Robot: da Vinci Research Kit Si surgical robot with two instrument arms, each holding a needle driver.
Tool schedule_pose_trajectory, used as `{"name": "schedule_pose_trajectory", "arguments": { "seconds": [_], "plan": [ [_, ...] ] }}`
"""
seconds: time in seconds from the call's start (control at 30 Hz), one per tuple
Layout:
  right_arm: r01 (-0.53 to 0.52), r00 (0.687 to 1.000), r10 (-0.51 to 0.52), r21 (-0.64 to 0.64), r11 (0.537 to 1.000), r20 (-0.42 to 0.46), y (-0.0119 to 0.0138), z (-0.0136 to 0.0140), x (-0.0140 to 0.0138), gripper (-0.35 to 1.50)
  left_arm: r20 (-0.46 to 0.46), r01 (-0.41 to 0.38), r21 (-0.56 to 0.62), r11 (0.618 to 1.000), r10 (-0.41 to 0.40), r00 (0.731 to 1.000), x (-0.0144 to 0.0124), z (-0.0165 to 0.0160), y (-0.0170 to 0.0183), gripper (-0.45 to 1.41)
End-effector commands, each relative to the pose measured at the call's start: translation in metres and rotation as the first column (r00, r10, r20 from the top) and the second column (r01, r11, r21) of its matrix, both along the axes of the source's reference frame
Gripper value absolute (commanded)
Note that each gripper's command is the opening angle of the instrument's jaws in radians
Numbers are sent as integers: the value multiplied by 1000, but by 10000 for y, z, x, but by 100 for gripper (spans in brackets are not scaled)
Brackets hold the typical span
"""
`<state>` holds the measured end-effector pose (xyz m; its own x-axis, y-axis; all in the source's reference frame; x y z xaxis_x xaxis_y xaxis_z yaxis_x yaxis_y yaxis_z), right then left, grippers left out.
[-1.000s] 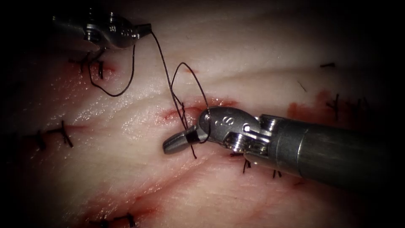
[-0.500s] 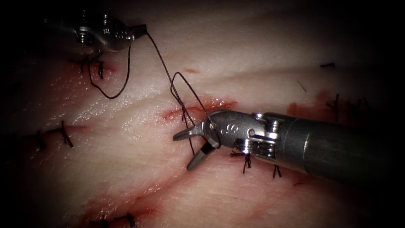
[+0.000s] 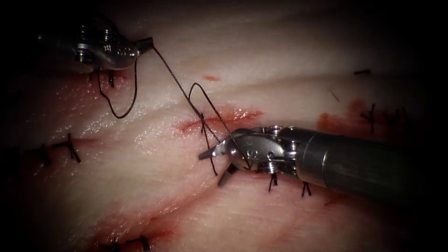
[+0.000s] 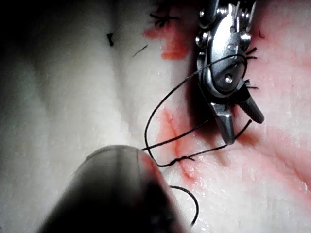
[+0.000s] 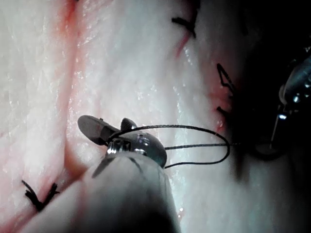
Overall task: Wound Closure
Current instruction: Grasp the suture tail with the wrapped gripper, then pull the left tool down and the right tool up to tie the knot.
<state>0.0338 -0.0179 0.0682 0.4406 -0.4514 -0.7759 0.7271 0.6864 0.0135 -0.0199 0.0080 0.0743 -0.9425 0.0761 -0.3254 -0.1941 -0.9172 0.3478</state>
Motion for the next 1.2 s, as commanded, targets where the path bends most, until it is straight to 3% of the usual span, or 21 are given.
{"name": "schedule_pose_trajectory", "arguments": {
  "seconds": [0.03, 0.3, 0.33, 0.37, 0.43, 0.6, 0.8, 1.0, 1.2],
  "plan": [
    [4, 1000, -4, -18, 1000, -14, 5, 2, 10, 110, 1, -1, -1, 1000, 1, 1000, -7, 4, 5, -45],
    [-8, 1000, 7, -40, 999, -29, -4, 20, 18, 105, -2, 0, -1, 1000, 0, 1000, -7, 5, 3, -45],
    [-12, 999, 10, -38, 999, -33, -4, 20, 18, 93, -3, 0, 2, 1000, 0, 1000, -7, 5, 2, -45],
    [-14, 999, 13, -35, 999, -38, -3, 20, 18, 69, -3, 0, 2, 1000, 0, 1000, -7, 5, 2, -45],
    [-12, 999, 11, -34, 999, -36, -3, 19, 17, -31, 1, -1, 3, 1000, 1, 1000, -7, 5, 1, -45],
    [-28, 999, 26, 59, 998, 43, 9, 11, 15, -35, 19, -7, 11, 1000, 7, 1000, -10, 0, -17, -45],
    [-151, 988, 145, 187, 971, 45, 31, -1, 11, -35, 2, -33, 67, 997, 33, 999, -16, -14, -72, -45],
    [-273, 961, 247, 295, 916, 122, 49, 9, 10, -35, -6, -71, 142, 987, 73, 997, -21, -32, -140, -45],
    [-429, 903, 388, 424, 797, 183, 75, 24, 8, -35, 13, -136, 225, 965, 136, 991, -39, -64, -208, -45]
  ]
}}
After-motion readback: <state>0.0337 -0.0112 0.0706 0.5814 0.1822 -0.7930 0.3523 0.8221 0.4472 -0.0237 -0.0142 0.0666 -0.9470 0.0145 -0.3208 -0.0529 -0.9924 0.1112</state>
